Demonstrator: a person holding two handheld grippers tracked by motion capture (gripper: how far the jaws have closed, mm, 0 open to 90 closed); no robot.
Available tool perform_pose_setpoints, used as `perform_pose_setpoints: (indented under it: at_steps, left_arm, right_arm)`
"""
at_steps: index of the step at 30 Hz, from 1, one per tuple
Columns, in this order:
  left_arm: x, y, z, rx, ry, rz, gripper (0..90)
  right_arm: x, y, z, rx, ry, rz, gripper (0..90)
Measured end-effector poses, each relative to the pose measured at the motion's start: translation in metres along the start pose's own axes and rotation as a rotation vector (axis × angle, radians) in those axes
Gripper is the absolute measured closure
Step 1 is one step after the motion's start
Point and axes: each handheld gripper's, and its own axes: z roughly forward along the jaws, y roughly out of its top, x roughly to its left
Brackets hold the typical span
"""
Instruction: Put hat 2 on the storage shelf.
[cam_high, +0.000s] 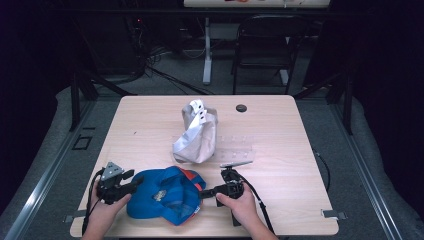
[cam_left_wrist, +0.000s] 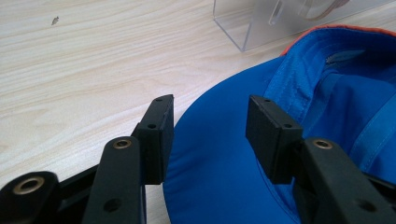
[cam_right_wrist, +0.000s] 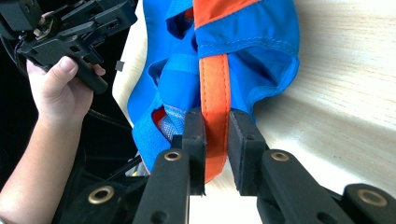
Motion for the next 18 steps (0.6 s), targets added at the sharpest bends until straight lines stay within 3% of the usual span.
perform_pose_setpoints:
  at_steps: [9,10,11,18]
  left_arm:
    - [0.001,0.000,-0.001,-0.003,0.001,-0.006,52.1]
    - [0.001,0.000,-0.001,-0.003,0.001,-0.006,52.1]
    - [0.001,0.000,-0.002,-0.002,0.002,-0.006,52.1]
    - [0.001,0.001,-0.001,-0.007,0.003,-0.006,52.1]
  right_arm:
    - [0.002,0.001,-0.009,0.001,-0.003,0.013,78.3]
    - [0.003,0.002,-0.013,0.016,-0.032,0.008,78.3]
    - [0.003,0.002,-0.012,0.005,-0.001,0.019,78.4]
    - [0.005,0.005,-0.025,-0.007,-0.013,0.018,78.4]
